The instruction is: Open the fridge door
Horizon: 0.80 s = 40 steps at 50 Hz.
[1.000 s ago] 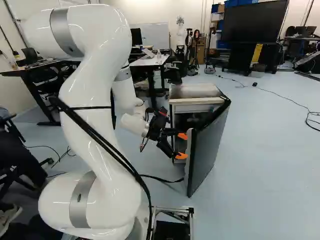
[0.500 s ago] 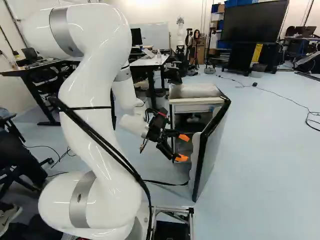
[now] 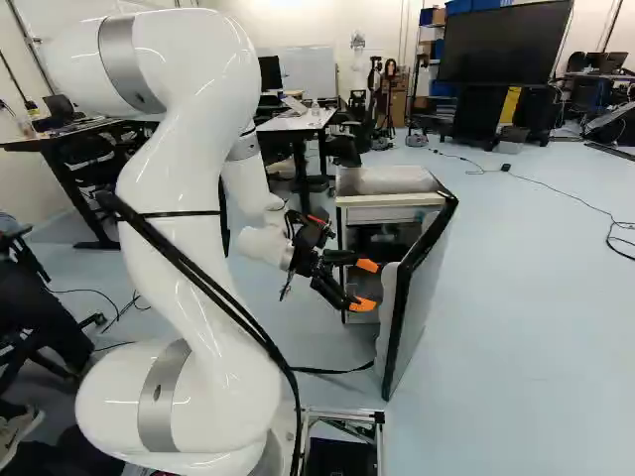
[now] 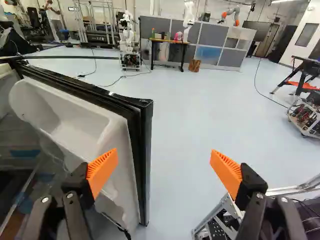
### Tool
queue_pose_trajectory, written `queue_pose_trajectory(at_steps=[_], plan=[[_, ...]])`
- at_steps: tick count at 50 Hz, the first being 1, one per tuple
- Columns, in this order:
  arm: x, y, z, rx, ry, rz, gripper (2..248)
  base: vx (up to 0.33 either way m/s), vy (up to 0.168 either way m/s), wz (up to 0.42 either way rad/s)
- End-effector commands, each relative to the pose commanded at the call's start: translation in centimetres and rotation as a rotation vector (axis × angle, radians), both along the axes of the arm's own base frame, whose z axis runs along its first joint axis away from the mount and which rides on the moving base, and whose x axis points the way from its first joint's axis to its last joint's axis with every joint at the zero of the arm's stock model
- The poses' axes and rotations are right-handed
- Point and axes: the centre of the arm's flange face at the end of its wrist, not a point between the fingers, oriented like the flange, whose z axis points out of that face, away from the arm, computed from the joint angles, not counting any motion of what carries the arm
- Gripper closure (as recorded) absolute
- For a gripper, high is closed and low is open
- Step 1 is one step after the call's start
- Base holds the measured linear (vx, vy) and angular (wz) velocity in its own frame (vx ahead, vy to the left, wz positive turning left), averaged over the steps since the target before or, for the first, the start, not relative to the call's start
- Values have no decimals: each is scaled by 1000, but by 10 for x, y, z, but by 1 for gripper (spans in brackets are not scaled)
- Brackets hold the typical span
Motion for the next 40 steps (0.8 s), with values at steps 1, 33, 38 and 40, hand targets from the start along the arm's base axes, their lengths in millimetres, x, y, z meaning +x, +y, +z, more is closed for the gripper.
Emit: queue_pose_trajectory(at_steps=[1, 33, 38, 40], plan=[[1, 0, 0, -4, -1, 0, 3, 0, 0, 0], [40, -23, 11, -61, -60, -75, 3, 0, 0, 0], [48, -31, 12, -60, -75, -97, 3, 0, 0, 0], [51, -35, 13, -60, -81, -107, 3, 0, 0, 0]])
